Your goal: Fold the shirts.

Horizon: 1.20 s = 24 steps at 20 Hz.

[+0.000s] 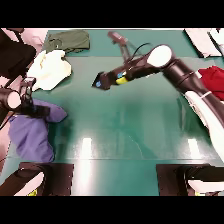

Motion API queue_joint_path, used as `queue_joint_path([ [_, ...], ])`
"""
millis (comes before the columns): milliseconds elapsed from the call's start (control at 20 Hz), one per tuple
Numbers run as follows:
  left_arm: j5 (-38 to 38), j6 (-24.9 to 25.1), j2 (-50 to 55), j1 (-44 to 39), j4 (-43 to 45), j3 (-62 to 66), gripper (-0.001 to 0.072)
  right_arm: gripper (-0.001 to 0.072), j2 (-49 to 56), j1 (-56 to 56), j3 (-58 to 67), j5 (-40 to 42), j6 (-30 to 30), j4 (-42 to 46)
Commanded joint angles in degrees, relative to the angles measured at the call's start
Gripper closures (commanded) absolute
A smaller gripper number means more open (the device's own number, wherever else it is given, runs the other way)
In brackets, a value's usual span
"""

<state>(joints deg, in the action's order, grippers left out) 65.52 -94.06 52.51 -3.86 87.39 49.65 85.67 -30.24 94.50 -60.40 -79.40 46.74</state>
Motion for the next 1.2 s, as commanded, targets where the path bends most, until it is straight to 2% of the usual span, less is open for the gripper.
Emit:
queue_joint_path([
  [0,-19.43,20.5,1.14,-1.84,-51.87,4.66,0.0688,0.0097,-4.66,7.89,0.04,0.63,-0.09,-0.04],
  [50,-20.98,24.9,3.45,-3.43,-60.76,7.43,0.0688,0.0097,-6.03,10.49,0.04,-0.37,-0.13,-0.02],
  [150,-17.92,29.79,11.87,-9.62,-68.7,16.15,0.0688,0.0098,-8.9,15.63,0.04,-1.66,-0.11,0.04],
  [300,-7.19,34.73,24.72,-21.44,-69.77,30.42,0.0686,0.0098,-13.07,21.75,0.04,-4.15,-0.55,4.11],
  [350,-4.46,33.81,27.47,-23.82,-66.45,33.9,0.0687,0.0098,-14.19,23.71,0.02,-5.75,-1.22,6.93],
  [400,-3.06,26.69,29.24,-25.18,-57.99,35.87,0.0687,0.0098,-14.93,25.64,-0.02,-7.82,-1.75,9.42],
  [500,1.31,9.53,29.51,-25.68,-33.11,34.77,0.0686,0.0098,-16.85,28.63,-2.84,-9.44,-1.79,10.19],
  [550,6.08,5.79,29.51,-25.68,-22.21,33.24,0.0685,0.0099,-18.34,30.21,-6.01,-8.98,-1.79,10.34],
  [600,9.77,4.39,29.51,-25.68,-14.71,31.36,0.0684,0.0099,-19.85,31.5,-9.84,-8.61,-2.32,10.32],
  [650,12.15,4.48,29.53,-25.68,-10.45,29.07,0.0449,0.0098,-21.09,32.65,-13.79,-8.55,-2.93,10.32],
  [700,13.4,4.44,29.51,-25.59,-8.9,27.17,-0.001,0.0098,-22.25,33.73,-18.08,-8.7,-3.61,10.32],
  [1000,13.84,3.98,29.49,-25.62,-6.6,24.63,-0.0007,0.0098,-29.99,39.85,-45.29,-8.59,-3.91,9.07],
  [1150,13.07,3.98,29.49,-25.62,-6.64,24.63,-0.0007,0.0096,-32.02,41.07,-54.77,-12.44,-2.36,3.87],
])
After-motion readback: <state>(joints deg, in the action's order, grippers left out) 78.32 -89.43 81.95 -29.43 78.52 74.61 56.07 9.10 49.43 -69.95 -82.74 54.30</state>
